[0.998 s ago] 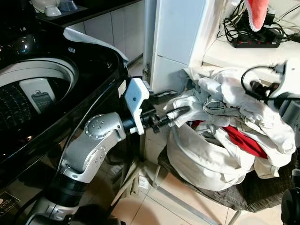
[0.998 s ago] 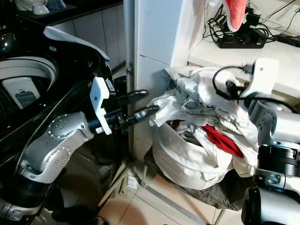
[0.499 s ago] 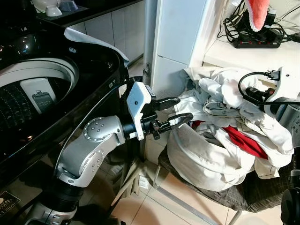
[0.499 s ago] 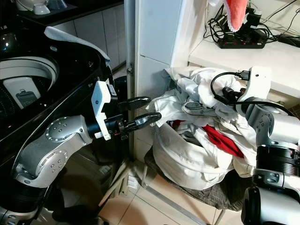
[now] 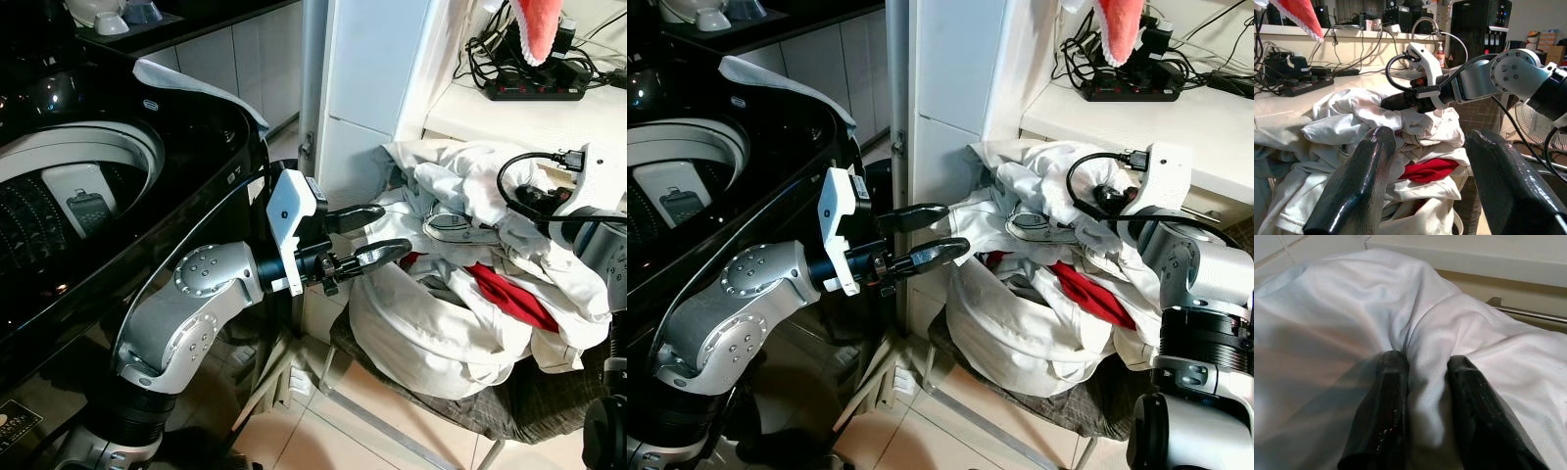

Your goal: Clothes washing

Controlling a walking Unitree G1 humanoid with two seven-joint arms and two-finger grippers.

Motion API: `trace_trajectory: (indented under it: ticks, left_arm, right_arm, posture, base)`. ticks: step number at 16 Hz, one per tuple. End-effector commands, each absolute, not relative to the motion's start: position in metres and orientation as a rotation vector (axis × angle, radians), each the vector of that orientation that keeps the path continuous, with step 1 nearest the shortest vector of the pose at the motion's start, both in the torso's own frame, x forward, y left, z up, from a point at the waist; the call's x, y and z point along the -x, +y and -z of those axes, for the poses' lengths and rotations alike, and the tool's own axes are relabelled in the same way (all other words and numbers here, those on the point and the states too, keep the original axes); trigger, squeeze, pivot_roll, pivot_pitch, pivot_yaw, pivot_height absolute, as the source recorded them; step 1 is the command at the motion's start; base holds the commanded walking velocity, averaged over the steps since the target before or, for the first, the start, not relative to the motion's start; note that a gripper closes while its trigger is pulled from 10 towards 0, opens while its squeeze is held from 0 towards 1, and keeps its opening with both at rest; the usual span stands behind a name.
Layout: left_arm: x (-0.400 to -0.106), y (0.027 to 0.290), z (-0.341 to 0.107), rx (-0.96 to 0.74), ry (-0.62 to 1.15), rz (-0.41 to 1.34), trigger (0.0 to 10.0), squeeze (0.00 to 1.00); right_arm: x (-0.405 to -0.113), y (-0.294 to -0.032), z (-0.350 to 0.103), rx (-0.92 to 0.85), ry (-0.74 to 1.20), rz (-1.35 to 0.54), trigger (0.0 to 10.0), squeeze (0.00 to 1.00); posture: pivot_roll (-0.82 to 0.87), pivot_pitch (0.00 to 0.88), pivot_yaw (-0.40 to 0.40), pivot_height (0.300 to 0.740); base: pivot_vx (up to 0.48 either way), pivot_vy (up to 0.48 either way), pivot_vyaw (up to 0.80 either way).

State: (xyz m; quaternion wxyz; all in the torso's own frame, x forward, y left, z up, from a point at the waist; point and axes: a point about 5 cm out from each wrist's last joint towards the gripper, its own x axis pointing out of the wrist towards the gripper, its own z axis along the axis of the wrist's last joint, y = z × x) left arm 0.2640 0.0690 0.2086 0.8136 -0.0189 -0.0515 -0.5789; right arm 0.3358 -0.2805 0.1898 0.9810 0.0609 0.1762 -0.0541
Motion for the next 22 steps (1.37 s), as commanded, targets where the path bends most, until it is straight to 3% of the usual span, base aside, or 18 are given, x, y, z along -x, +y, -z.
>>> trace_trajectory:
  ticks: [1, 7, 11, 16, 18, 20, 22]
  left_arm:
    - [-0.263, 0.070, -0.213, 0.035, -0.123, 1.241, 10.0, 0.00]
    - [-0.265, 0.072, -0.214, 0.031, -0.135, 1.219, 10.0, 0.00]
    - [-0.271, 0.074, -0.218, 0.038, -0.161, 1.179, 10.0, 0.00]
    - [-0.271, 0.069, -0.216, 0.045, -0.164, 1.182, 10.0, 0.00]
    - [-0.281, 0.070, -0.222, 0.018, -0.195, 1.122, 10.0, 0.00]
    - [-0.300, 0.077, -0.239, 0.012, -0.285, 0.923, 10.0, 0.00]
    - [-0.308, 0.081, -0.256, 0.070, -0.355, 0.843, 10.0, 0.00]
  right_arm:
    - [-0.334, -0.281, -0.190, -0.138, 0.357, 0.114, 0.0, 0.00]
    - [-0.336, -0.278, -0.220, -0.127, 0.255, 0.105, 0.0, 0.00]
    - [-0.338, -0.253, -0.295, -0.147, 0.031, -0.057, 0.0, 0.00]
    - [-0.333, -0.218, -0.325, -0.151, -0.046, -0.206, 0.0, 0.00]
    - [-0.335, -0.206, -0.336, -0.186, -0.089, -0.260, 0.0, 0.00]
    - [-0.335, -0.181, -0.361, -0.273, -0.180, -0.383, 0.0, 0.00]
    - [-0.335, -0.171, -0.375, -0.316, -0.216, -0.442, 0.0, 0.00]
  posture:
    - [-0.05, 0.000, -0.030, 0.740]
    - [-0.05, 0.000, -0.032, 0.740]
    - [-0.05, 0.000, -0.026, 0.740]
    - [-0.03, 0.000, -0.019, 0.740]
    - [-0.03, 0.000, -0.031, 0.740]
    - [-0.02, 0.000, -0.038, 0.740]
    - [-0.02, 0.000, -0.036, 0.740]
  base:
    - [0.000, 0.000, 0.00]
    - [0.000, 0.000, 0.00]
    - [0.000, 0.000, 0.00]
    - [0.000, 0.000, 0.00]
    - [0.000, 0.000, 0.00]
    - [0.000, 0.000, 0.00]
    - [0.000, 0.000, 0.00]
